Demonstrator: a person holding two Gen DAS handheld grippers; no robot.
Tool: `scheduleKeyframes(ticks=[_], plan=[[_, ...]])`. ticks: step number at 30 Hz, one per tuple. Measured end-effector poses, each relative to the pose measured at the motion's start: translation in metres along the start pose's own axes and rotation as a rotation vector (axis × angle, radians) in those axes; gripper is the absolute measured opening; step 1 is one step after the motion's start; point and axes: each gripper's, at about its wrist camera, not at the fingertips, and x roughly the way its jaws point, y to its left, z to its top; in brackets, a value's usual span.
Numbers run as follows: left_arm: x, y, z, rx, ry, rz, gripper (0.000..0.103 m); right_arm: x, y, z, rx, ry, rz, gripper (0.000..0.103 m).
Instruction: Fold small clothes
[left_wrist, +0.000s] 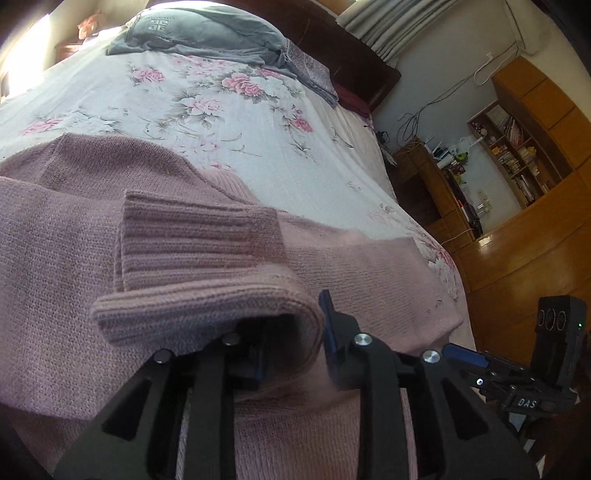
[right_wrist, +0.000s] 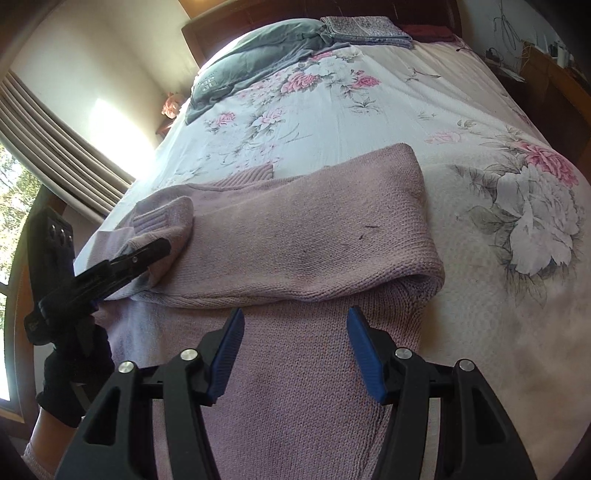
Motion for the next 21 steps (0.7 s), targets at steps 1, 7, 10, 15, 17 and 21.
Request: scheduleKeyframes(ticks=[1,7,10,15,17,21], plan=[[-0.011,0.001,-0.004,0.023,0.001,0.006,0.036,-0.001,0.004,0.004,-0.003,-0.004,0.017,0.058],[-0.095,0.041,-0.02,-0.002,-0.111,0.09,0.039,0.02,0.046,0.037,-0.011,0.051,0.151,0.058],[-0.137,0.062,-0.024,-0.045,-0.2,0.157,0.04,0.052,0.069,0.053,0.029,0.127,0.233,0.058],[-0.178,0.089,-0.034,-0.118,-0.252,0.19,0.042,0.111,0.091,0.064,0.146,0.261,0.326,0.054],[-0.187,0.093,-0.036,-0.129,-0.263,0.202,0.042,0.124,0.098,0.062,0.158,0.286,0.336,0.034],[-0.195,0.101,-0.034,-0.154,-0.279,0.214,0.043,0.106,0.102,0.06,0.102,0.249,0.343,0.012]])
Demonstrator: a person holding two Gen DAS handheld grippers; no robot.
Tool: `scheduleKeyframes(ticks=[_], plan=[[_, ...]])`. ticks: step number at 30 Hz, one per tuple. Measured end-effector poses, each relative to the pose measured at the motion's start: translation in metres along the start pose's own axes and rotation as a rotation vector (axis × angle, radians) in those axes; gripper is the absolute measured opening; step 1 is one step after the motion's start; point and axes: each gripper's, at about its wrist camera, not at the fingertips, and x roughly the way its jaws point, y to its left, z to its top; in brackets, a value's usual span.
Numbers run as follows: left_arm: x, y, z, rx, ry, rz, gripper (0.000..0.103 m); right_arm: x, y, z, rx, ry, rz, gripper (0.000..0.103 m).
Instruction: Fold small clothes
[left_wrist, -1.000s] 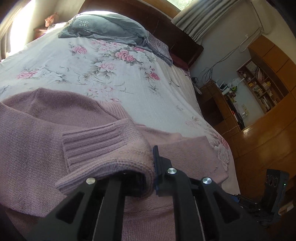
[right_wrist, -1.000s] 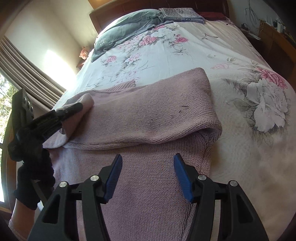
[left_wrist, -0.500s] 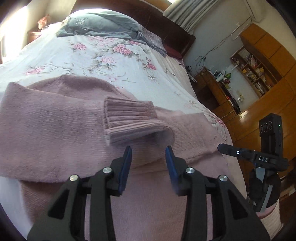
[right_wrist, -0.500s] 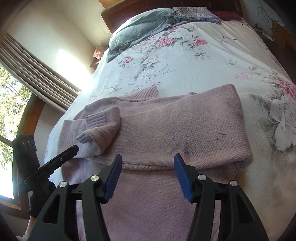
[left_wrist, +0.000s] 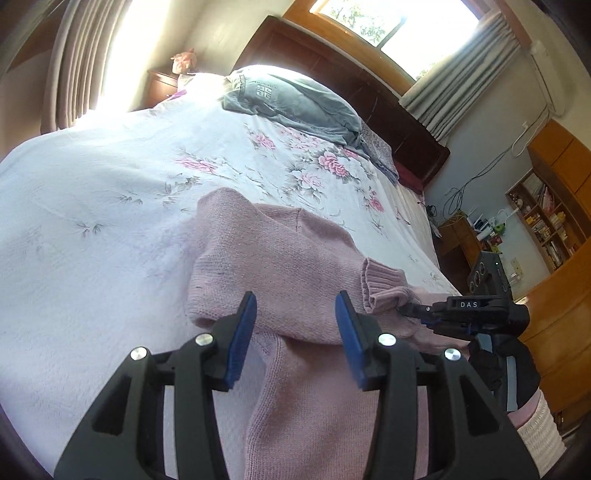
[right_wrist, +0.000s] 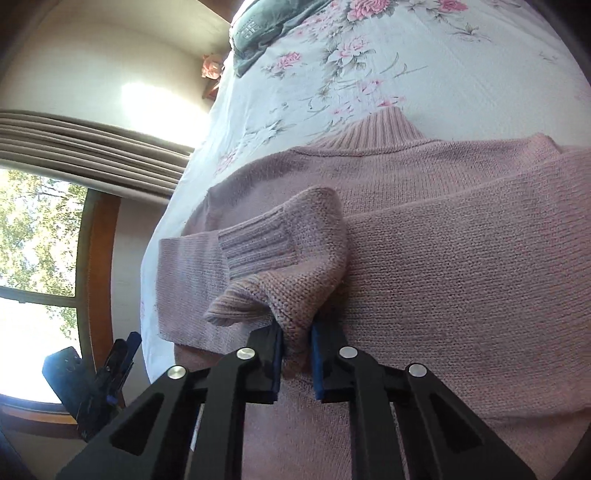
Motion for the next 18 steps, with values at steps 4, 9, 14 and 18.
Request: scheduleKeyframes(ticks=[4,9,14,18], plan=[[0.002,-0.007,0.009,0.017,-0.012,-0.006,0.043,-0.056,0.003,-0.007,-0.058,-0.127,-0.041,0.011],[0.031,-0.035,0.01,0.083,0.025,-0.018,0.047,-0.081,-0.023,-0.013,-0.053,-0.138,-0.193,0.014],[0.085,-0.04,-0.002,0.115,0.174,0.063,0.046,-0.072,-0.04,-0.024,-0.093,-0.115,-0.301,0.028],[0.08,-0.049,0.0,0.138,0.164,0.05,0.046,-0.091,-0.013,-0.033,-0.224,-0.174,-0.281,0.03]])
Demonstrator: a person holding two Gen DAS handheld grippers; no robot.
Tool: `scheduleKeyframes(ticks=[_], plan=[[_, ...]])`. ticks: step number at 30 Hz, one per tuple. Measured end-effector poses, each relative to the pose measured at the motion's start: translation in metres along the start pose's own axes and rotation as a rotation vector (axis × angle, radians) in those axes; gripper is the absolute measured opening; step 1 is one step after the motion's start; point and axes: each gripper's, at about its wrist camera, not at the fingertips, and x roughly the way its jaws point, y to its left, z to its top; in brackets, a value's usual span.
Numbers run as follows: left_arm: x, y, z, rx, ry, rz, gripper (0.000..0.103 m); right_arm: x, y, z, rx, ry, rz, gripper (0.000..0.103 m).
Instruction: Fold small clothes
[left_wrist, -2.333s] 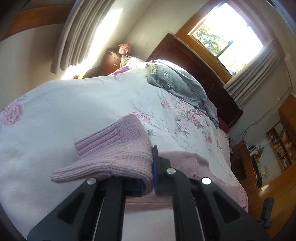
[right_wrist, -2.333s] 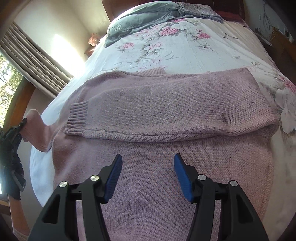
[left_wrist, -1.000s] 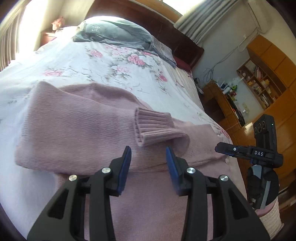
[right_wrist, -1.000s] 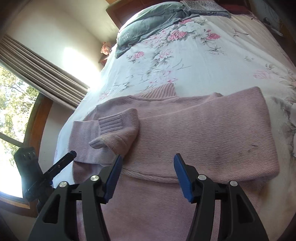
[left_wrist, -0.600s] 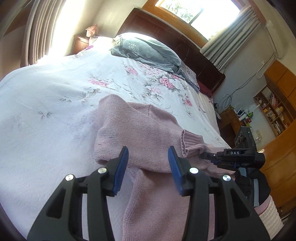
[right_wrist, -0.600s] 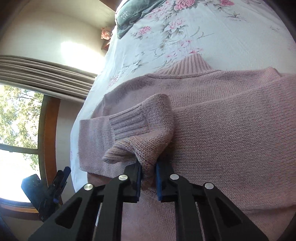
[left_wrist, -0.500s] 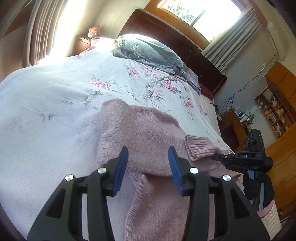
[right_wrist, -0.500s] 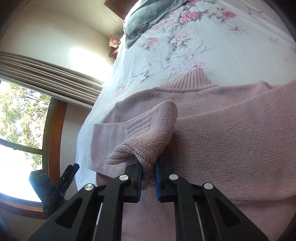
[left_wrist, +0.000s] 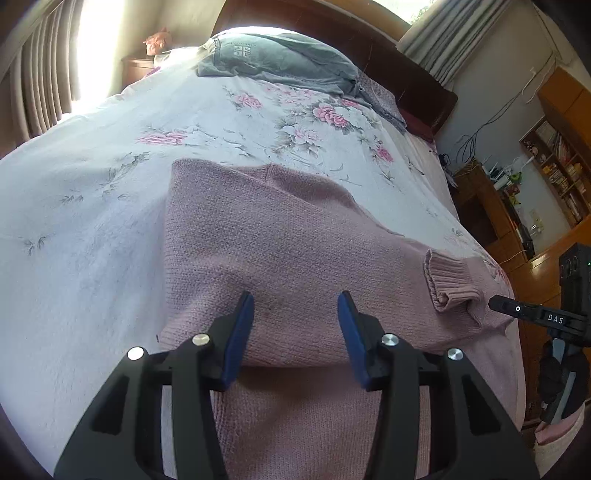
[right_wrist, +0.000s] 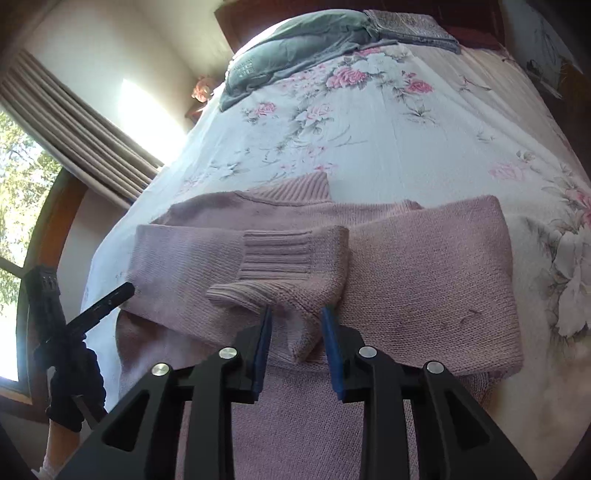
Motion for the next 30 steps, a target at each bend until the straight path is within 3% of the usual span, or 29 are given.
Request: scheduleKeyframes(ticks=[3,7,11,12,13,15,16,19,23,27,30], plan=[[-0.001,-0.016,0.005,0.045,-0.005,-0.002,0.049,0.002,0.035,0.008,-0.151,0.004,-0.033,0.041],[0.011,-0.029,0.008,0.066,0.033,-0.009,0.05,0.035,0.073,0.012,-0.299,0.073,-0.095,0.053],[0.03,-0.02,0.007,0.041,0.081,0.016,0.05,0.071,0.087,0.008,-0.414,0.127,-0.264,0.057],[0.035,-0.017,0.007,0.033,0.09,0.028,0.05,0.077,0.087,0.007,-0.429,0.135,-0.299,0.054],[0.038,-0.014,0.005,0.025,0.098,0.03,0.05,0.08,0.087,0.006,-0.445,0.135,-0.331,0.038],[0.041,-0.01,0.005,0.017,0.098,0.021,0.05,0.08,0.086,0.004,-0.479,0.123,-0.397,0.017],[0.041,-0.01,0.005,0.019,0.095,0.019,0.05,0.076,0.084,0.005,-0.465,0.115,-0.39,0.012],[0.041,-0.01,0.004,0.026,0.093,0.018,0.05,0.052,0.064,0.01,-0.345,0.058,-0.333,0.009],[0.042,-0.009,0.002,0.027,0.089,0.012,0.05,0.002,0.02,0.011,-0.104,-0.043,-0.241,0.005],[0.042,-0.012,0.001,0.036,0.087,0.018,0.05,-0.026,-0.046,-0.007,0.158,-0.056,-0.2,0.01],[0.041,-0.014,0.001,0.038,0.089,0.026,0.05,-0.034,-0.076,-0.021,0.221,-0.06,-0.175,0.012]])
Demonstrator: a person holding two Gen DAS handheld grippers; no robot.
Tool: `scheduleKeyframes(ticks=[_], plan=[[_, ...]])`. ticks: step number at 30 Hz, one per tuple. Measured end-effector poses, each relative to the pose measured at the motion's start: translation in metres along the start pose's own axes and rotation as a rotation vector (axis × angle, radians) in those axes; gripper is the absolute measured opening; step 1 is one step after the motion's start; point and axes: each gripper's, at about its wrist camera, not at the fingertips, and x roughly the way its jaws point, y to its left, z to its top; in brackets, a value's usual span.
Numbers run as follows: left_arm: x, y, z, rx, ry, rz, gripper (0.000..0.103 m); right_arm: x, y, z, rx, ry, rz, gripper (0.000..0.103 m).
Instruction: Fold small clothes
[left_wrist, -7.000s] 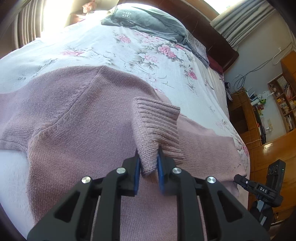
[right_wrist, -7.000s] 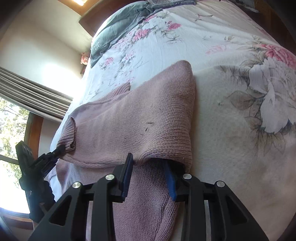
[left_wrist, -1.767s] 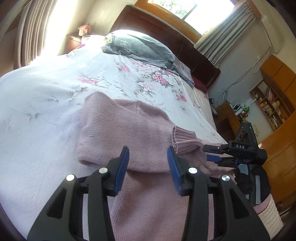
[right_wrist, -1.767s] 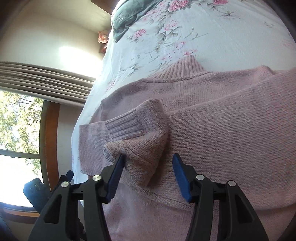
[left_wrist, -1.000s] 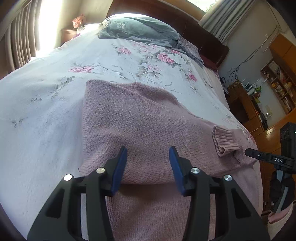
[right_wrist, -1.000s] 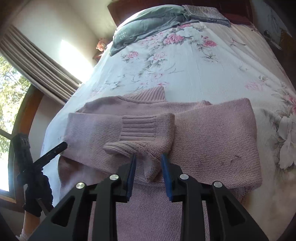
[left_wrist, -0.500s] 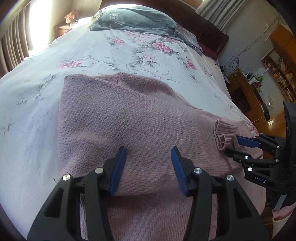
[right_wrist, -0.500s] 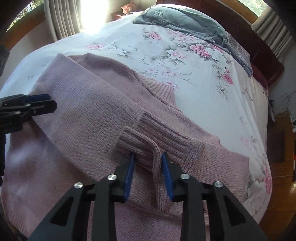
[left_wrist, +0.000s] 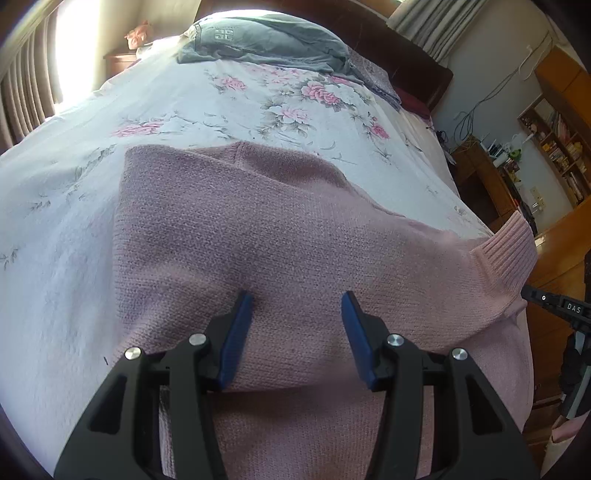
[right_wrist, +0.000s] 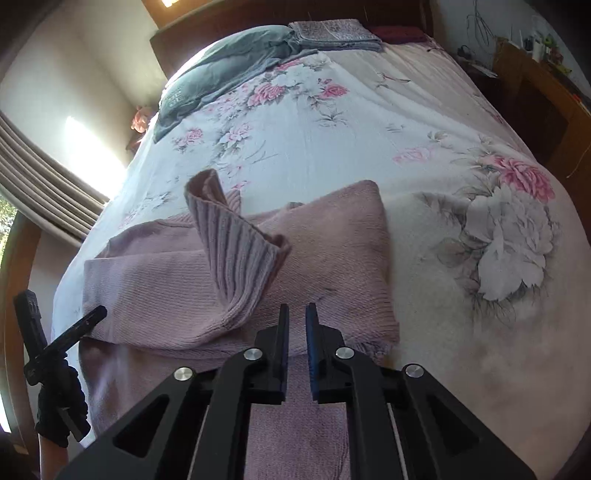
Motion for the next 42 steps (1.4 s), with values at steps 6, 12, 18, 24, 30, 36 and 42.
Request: scheduleKeyframes(ticks=[6,12,18,24,30,36,42], plan=[[-0.008,-0.016,0.003,0.019,-0.008,0.016,0.051,0.001,-0.027,0.003,0.095,-0.002,0.122,0.037],[0.006,-0.024,-0.004,0.064,0.025,0.04,0.054,0.039,-0.029,0.013,0.092,0.08,0.031,0.027],[0.006,-0.019,-0.006,0.07,0.03,0.015,0.054,0.037,-0.007,0.01,-0.028,0.081,-0.089,0.028],[-0.011,-0.035,0.041,0.066,-0.014,-0.067,0.058,0.015,0.028,0.052,-0.119,-0.022,0.034,0.047],[0.057,-0.068,0.12,0.095,0.086,-0.049,0.06,0.102,0.071,0.12,-0.148,0.155,0.177,0.047],[0.147,-0.06,0.164,0.0,0.272,-0.045,0.059,0.201,0.079,0.156,-0.078,0.332,0.197,0.047],[0.21,-0.047,0.169,-0.029,0.383,-0.023,0.061,0.258,0.081,0.165,-0.031,0.421,0.213,0.047]])
